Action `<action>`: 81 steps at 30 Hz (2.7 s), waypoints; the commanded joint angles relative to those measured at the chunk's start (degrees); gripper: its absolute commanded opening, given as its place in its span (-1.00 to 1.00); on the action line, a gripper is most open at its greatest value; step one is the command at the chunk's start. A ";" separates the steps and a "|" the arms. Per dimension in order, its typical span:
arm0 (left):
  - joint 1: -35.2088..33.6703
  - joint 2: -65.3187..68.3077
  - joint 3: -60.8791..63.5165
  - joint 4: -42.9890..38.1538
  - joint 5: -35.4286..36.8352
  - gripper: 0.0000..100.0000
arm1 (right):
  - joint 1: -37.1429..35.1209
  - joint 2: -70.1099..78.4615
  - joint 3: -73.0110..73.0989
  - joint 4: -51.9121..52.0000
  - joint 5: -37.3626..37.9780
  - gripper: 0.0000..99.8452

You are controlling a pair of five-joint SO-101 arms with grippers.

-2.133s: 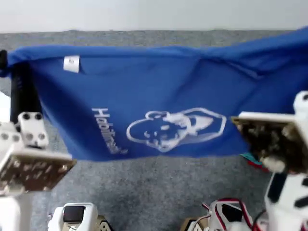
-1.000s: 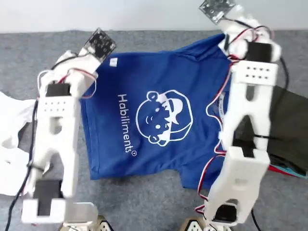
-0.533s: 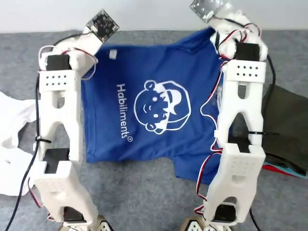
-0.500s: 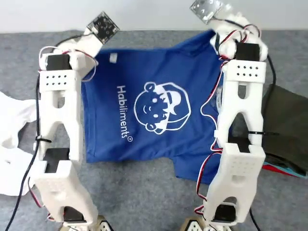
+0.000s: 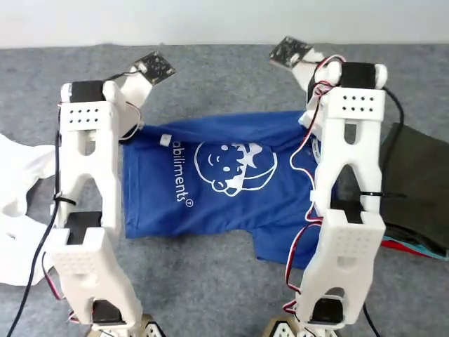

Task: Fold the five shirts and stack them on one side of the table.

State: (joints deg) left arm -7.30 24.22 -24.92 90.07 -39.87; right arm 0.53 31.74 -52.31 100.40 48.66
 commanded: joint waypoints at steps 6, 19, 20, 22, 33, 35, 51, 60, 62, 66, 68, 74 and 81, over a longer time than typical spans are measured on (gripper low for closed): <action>-1.32 -0.18 -2.59 10.37 -4.66 -0.97 | 0.31 -17.54 18.90 2.68 -4.13 -0.98; -1.85 -8.53 12.26 10.29 -8.35 -0.97 | -0.48 -41.10 55.65 2.51 -4.31 -0.98; -2.20 -8.70 12.97 10.11 -8.35 -0.97 | -0.48 -42.07 57.85 2.51 -4.31 -0.98; -3.25 -8.62 14.29 8.44 -8.26 -0.97 | -0.48 -43.91 61.98 2.42 -4.31 -0.98; -4.31 -8.62 18.24 6.24 -8.53 -0.97 | -0.57 -46.02 72.26 0.57 -4.04 -0.98; -4.31 -8.62 18.33 6.68 -10.11 -0.97 | -0.57 -46.02 74.37 -0.13 -3.96 -0.98; -7.30 -21.80 22.73 10.46 -14.51 -0.66 | 0.04 -46.55 71.74 -0.22 -0.70 -0.54; -5.10 -22.07 26.24 4.40 -4.04 -0.88 | -0.31 -42.86 67.16 -9.98 -3.60 -0.55; -2.81 -19.96 28.35 2.73 -0.79 -0.98 | -0.31 -41.36 67.08 -11.38 -8.44 -0.55; -1.14 -16.00 32.75 -3.08 5.63 -0.97 | -0.31 -40.04 66.73 -11.91 -14.42 -0.75; -1.49 -14.95 34.51 -5.19 7.12 -0.97 | -0.48 -39.96 66.73 -12.09 -15.56 -0.88; -5.98 -17.85 34.77 -0.97 7.03 -0.96 | -2.07 -39.87 66.81 -12.44 -15.74 -0.97; -19.78 -28.57 34.77 1.58 9.58 -0.76 | -2.24 -33.98 67.16 -24.57 -18.81 -0.88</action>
State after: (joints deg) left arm -21.54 1.98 10.07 90.59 -32.84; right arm -1.14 -4.48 17.76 80.09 32.48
